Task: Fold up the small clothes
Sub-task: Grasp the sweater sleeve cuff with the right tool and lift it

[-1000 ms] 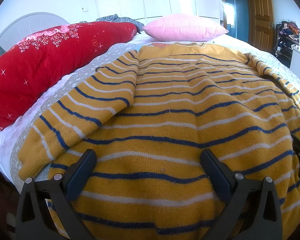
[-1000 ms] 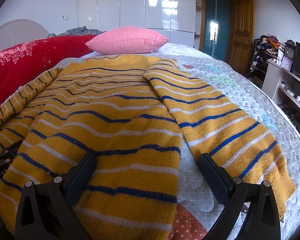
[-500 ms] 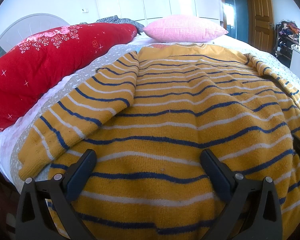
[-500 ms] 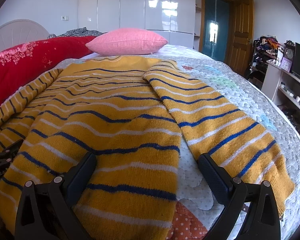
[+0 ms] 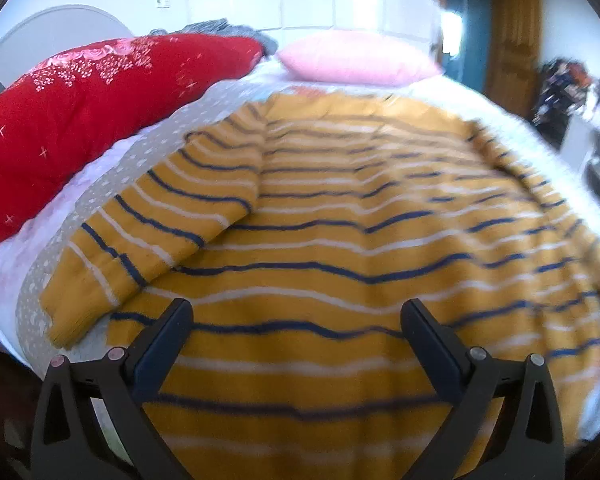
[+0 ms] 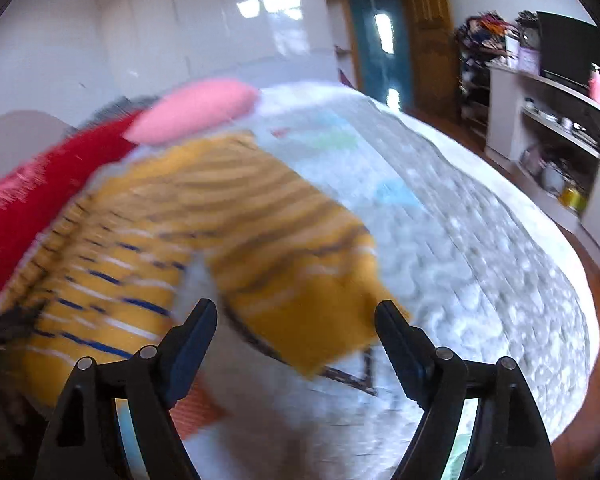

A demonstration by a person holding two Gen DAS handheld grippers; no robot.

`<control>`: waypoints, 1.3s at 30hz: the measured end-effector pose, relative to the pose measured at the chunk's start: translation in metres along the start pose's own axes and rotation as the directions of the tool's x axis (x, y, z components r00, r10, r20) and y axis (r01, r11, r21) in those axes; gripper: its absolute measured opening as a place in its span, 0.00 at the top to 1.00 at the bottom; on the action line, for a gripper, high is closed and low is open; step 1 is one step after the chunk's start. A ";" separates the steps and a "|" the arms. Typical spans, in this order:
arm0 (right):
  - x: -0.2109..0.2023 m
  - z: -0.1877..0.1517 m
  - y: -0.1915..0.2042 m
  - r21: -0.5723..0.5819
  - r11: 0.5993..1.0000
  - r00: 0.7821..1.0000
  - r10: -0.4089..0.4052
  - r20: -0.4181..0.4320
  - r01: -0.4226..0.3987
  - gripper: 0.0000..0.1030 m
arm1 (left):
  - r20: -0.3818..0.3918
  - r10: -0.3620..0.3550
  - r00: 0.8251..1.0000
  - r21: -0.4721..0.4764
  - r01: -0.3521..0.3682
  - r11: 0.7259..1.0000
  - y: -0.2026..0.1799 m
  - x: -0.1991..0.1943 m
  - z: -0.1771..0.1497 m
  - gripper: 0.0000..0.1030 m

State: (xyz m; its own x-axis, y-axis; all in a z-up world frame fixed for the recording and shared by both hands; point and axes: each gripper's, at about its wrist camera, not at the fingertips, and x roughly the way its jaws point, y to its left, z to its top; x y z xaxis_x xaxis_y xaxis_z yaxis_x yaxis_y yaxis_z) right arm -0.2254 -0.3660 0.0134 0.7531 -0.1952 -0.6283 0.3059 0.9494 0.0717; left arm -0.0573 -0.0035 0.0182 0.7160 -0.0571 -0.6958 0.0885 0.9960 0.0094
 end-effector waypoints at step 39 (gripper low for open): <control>0.116 0.116 -0.193 0.780 0.616 0.993 0.106 0.057 -0.110 0.65 | 0.001 -0.096 0.995 -0.050 0.096 0.994 0.034 -0.044 -0.003 0.00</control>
State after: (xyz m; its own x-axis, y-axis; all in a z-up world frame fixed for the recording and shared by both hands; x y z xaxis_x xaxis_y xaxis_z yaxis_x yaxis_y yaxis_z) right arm -0.1294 -0.6005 0.0163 0.8130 -0.1069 -0.5723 0.5596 0.4147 0.7175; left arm -0.0880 0.0332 0.0474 0.7051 -0.1521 -0.6926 0.1216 0.9882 -0.0932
